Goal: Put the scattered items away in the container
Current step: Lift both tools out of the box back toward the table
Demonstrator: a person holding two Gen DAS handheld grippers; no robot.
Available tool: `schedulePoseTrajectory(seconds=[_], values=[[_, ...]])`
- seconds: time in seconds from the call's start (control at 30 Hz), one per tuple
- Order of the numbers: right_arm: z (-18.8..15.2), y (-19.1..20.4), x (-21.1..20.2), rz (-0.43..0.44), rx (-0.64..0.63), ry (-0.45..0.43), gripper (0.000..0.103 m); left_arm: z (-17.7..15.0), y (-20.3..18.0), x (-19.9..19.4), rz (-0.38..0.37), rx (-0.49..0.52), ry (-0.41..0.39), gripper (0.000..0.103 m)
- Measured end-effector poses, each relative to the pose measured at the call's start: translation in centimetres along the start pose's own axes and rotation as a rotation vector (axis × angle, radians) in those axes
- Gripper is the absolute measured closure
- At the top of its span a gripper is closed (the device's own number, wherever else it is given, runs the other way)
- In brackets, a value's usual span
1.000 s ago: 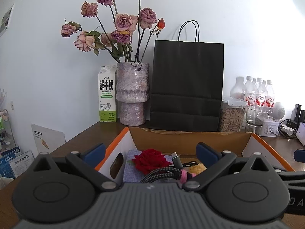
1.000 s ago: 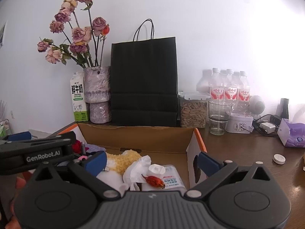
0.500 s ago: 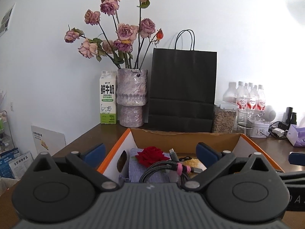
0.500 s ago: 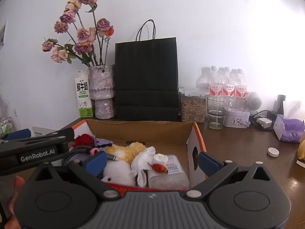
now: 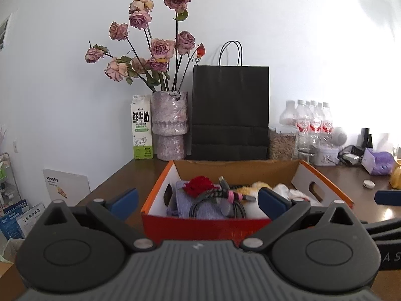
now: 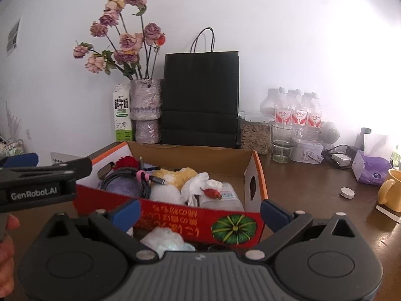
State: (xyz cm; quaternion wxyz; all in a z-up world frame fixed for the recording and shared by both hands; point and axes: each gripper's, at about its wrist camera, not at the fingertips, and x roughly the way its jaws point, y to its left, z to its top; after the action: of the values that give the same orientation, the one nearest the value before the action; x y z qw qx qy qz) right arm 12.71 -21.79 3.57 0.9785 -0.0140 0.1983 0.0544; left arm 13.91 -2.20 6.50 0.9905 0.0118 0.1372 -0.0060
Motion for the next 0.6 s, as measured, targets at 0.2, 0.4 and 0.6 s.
schedulePoseTrajectory(seconds=[0.2, 0.4, 0.6], values=[[-1.6, 0.5, -2.1, 0.016, -0.019, 0.015, 0.001, -1.6, 0.2, -2.3, -0.019, 0.017, 0.02, 0.0], [-3.9, 0.9, -3.6, 0.019, -0.033, 0.047, 0.001, -3.6, 0.4, -4.0, -0.02, 0.021, 0.062, 0.0], [-5.3, 1.3, -3.8, 0.013, -0.058, 0.078, 0.001, -5.4, 0.3, -4.1, -0.033, 0.021, 0.138, 0.0]])
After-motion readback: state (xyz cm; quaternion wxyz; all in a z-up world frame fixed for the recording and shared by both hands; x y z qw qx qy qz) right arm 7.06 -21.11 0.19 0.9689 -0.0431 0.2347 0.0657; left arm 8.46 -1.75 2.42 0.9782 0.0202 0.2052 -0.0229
